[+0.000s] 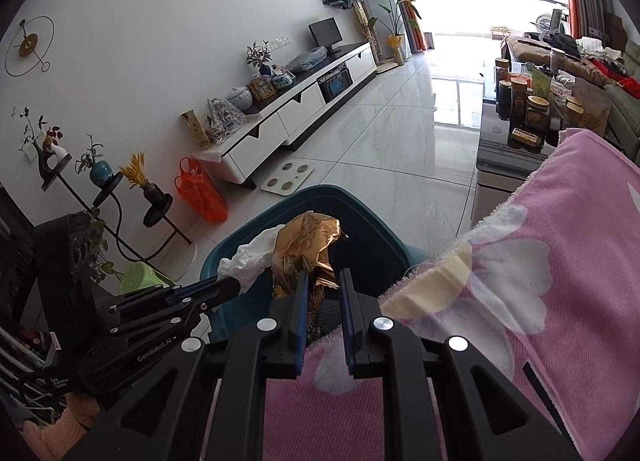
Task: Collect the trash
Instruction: 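Carry tissue and chip bag over the teal bin and open both tools, then move both open tools back over the table trash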
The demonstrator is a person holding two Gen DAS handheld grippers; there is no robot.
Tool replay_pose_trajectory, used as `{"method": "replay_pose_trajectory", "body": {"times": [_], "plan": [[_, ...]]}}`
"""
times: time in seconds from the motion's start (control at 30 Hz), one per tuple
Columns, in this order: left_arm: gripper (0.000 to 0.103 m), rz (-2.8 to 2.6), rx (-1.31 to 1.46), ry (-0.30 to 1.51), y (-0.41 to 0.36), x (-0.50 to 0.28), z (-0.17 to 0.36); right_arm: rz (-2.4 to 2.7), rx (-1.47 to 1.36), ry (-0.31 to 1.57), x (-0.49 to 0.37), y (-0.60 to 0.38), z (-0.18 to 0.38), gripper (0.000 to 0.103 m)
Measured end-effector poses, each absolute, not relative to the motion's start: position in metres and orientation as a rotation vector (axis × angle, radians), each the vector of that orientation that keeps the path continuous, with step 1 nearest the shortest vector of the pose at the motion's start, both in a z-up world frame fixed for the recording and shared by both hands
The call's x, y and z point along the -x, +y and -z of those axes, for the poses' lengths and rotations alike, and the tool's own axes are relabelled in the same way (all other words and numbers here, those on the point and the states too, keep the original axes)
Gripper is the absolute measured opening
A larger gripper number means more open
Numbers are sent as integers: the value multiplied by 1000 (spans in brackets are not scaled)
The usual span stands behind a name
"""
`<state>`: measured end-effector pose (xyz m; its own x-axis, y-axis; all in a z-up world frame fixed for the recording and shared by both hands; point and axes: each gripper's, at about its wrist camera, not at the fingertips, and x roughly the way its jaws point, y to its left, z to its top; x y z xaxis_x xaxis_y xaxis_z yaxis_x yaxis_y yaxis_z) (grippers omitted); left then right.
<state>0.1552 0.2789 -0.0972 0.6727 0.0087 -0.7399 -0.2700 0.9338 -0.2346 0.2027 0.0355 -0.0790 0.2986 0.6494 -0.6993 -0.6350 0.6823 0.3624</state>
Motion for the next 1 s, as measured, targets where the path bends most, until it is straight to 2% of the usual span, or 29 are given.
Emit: {"method": "replay_pose_trajectory", "body": {"times": [0.1,0.23,0.4,0.6,0.67,0.93,1.0], "plan": [[12,-154,352,831,279,-162,102,-843,-12,957,-206,43,82,15],[23,-151,375,830,281,-167,109,-832,-12,973,-209,49,86,16],[27,-167,383,826,284,-169,112,-828,-21,981,-210,47,89,20],[34,-160,347,776,274,-156,100,-839,-55,957,-203,30,79,21],[41,-145,332,748,268,-151,91,-844,-68,938,-199,19,73,22],[56,3,261,619,218,-121,51,-813,-95,806,-160,-47,42,37],[58,55,242,601,199,-117,43,-787,-99,774,-148,-67,37,38]]}}
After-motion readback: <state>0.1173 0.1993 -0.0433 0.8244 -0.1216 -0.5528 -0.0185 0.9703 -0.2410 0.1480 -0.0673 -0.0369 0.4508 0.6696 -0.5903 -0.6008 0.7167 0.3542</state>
